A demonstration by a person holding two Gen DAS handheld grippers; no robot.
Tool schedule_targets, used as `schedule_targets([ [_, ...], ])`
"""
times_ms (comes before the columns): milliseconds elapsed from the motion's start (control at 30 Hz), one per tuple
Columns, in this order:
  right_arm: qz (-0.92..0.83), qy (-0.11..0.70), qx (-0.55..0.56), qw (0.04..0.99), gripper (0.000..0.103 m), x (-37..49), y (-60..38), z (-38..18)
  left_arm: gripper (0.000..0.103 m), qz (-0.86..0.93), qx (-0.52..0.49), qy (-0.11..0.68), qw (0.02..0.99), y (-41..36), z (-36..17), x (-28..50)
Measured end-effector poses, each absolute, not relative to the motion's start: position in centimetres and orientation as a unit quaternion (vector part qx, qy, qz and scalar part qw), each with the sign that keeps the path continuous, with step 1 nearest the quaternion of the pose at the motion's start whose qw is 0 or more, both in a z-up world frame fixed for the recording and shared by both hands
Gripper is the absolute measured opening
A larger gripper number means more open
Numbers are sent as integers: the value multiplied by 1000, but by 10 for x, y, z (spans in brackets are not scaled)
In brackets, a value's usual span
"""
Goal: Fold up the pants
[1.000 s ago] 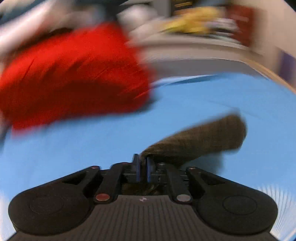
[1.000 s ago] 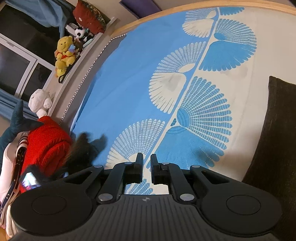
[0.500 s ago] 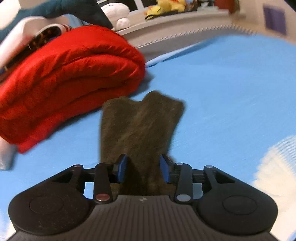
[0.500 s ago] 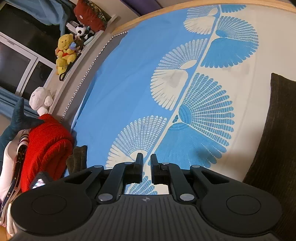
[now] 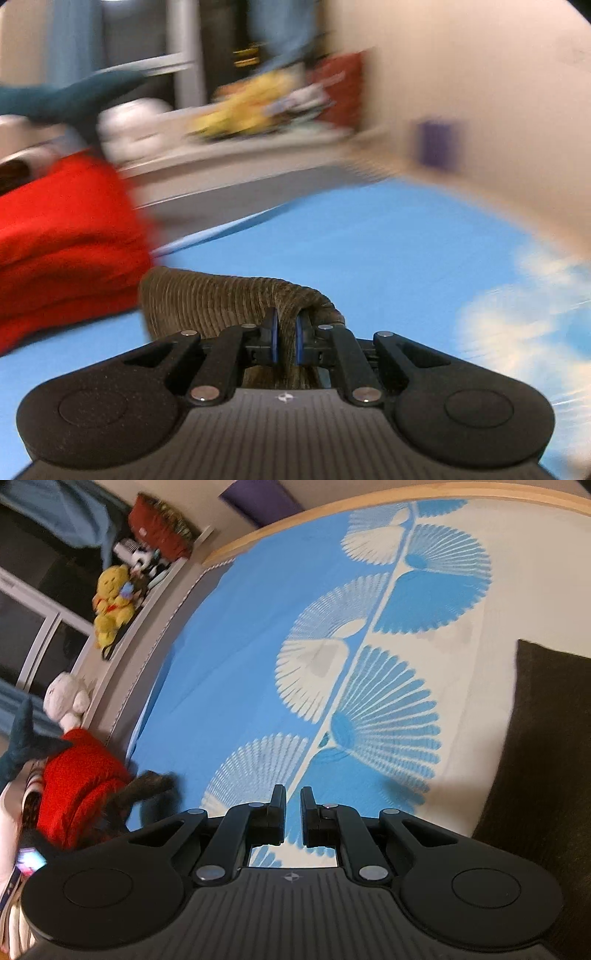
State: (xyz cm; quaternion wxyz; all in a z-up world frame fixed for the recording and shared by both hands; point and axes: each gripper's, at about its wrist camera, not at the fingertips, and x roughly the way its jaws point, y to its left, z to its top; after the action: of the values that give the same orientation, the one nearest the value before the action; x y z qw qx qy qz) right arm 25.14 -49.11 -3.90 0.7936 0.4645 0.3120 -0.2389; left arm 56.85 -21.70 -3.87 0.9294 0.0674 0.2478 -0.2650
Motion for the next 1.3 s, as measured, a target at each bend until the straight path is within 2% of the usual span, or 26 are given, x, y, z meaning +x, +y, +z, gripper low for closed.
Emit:
schedule_targets([
  [67,-248,306,469,790,9,247,-498,-40,9,-339,50,250,906,-239,-18,536],
  [133,-263,303,476,783,9,241,-505,-43,13,-412,39,289,863,-256,-17,514],
  [167,-267,303,482,778,9,238,-509,-46,23,-449,51,327,830,-266,-24,504],
  [200,-271,304,489,771,9,235,-514,-49,41,-462,72,348,812,-271,-31,494],
  [233,-275,306,498,763,9,232,-520,-54,42,-452,100,347,816,-271,-35,483],
  [300,-285,309,515,747,10,224,-530,-63,43,-431,119,333,830,-253,-33,463],
  [367,-293,311,530,733,19,216,-538,-71,43,-417,84,349,835,-218,-22,449],
  [433,-302,314,541,719,23,211,-547,-80,43,-387,77,344,852,-179,-7,425],
  [633,-319,325,561,691,24,197,-575,-113,43,-228,29,356,906,-15,32,345],
  [667,-315,328,564,689,26,198,-578,-119,43,-196,22,354,914,18,33,334],
  [767,-289,339,562,697,37,211,-586,-140,43,-112,-22,360,926,100,20,294],
  [900,-241,356,524,735,39,240,-585,-161,43,19,-50,371,927,194,-39,254],
  [967,-227,360,493,759,37,249,-583,-166,38,99,-13,457,884,230,-65,261],
  [1033,-226,356,460,781,29,253,-580,-164,40,112,-18,452,885,258,-73,262],
  [1067,-231,353,449,788,19,255,-579,-161,42,120,-30,447,886,273,-77,265],
  [1100,-231,351,438,795,17,257,-578,-160,45,135,-41,448,883,285,-83,266],
  [1133,-226,347,425,805,8,258,-577,-158,46,153,-56,455,875,293,-90,270],
  [1167,-220,343,415,813,8,259,-577,-155,46,165,-82,465,866,305,-97,272],
  [1233,-213,321,396,833,7,255,-576,-141,57,156,-144,477,853,323,-108,271],
  [1267,-217,302,387,844,6,250,-578,-129,67,146,-166,481,849,328,-115,271],
  [1300,-220,276,379,855,6,244,-579,-117,72,146,-170,483,846,331,-119,272],
])
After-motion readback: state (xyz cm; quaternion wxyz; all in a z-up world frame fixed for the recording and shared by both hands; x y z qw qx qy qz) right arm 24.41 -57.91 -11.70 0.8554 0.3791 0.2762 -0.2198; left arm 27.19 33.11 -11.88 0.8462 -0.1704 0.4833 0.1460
